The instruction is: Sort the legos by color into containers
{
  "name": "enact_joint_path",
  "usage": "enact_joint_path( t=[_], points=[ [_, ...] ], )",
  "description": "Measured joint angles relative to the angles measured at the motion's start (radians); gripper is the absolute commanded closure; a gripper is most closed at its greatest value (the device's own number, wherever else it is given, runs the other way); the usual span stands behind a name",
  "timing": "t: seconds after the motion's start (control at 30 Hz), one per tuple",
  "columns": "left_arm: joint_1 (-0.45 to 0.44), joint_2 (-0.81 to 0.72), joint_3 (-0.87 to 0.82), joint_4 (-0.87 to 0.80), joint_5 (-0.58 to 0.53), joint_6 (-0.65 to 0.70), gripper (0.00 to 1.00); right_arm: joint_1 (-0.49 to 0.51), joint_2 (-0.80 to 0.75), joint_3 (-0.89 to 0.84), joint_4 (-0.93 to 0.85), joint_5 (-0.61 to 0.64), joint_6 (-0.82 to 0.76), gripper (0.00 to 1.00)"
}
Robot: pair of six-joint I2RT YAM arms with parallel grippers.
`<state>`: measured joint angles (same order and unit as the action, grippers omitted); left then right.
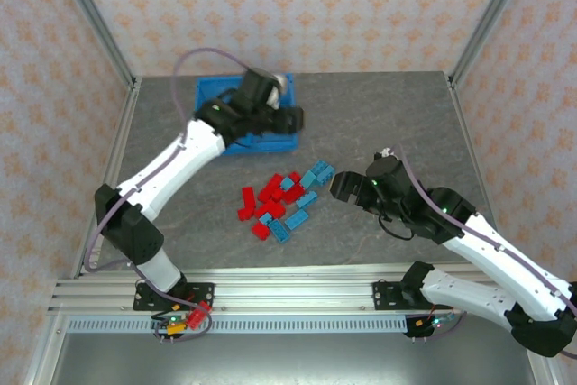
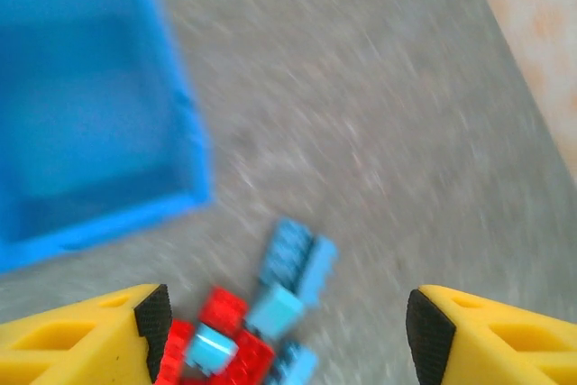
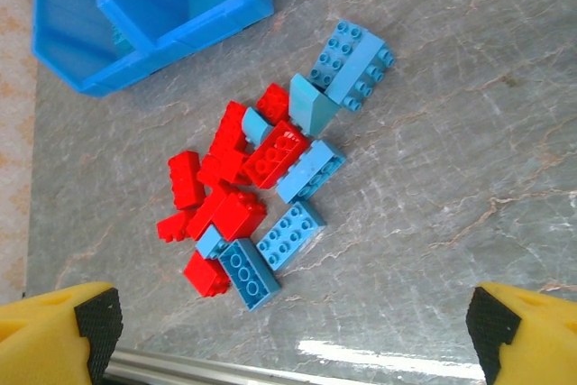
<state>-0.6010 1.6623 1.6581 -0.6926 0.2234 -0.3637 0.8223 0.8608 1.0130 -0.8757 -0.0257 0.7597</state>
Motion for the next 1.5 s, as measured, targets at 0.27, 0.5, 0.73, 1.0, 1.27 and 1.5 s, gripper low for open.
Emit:
enact_joint_path(
  t=[0.27, 0.5, 0.73, 1.0, 1.27, 1.5],
  points=[
    [-0.131, 0.276, -0.001, -0.073, -0.030, 0.225, 0.32, 0.000, -0.057, -0.033, -0.030, 0.010, 0.017, 0.01],
    [-0.137, 0.467, 0.079, -0.143, -0.059, 0.338, 0.36, 0.000, -0.129, -0.047, -0.056, 0.031, 0.041, 0.01],
    [-0.137, 0.512, 0.150, -0.158, -0.079, 0.393, 0.51, 0.000, -0.145, -0.047, -0.079, 0.038, 0.052, 0.01],
    [-0.137, 0.559, 0.182, -0.157, -0.063, 0.400, 0.56, 0.000, -0.156, -0.047, -0.100, 0.050, 0.060, 0.00],
    [-0.137, 0.558, 0.181, -0.157, -0.052, 0.395, 0.69, 0.000, -0.178, -0.047, -0.102, 0.061, 0.071, 0.01],
    [-0.121, 0.515, 0.145, -0.142, -0.050, 0.367, 0.74, 0.000, -0.177, -0.047, -0.101, 0.060, 0.069, 0.01]
  ],
)
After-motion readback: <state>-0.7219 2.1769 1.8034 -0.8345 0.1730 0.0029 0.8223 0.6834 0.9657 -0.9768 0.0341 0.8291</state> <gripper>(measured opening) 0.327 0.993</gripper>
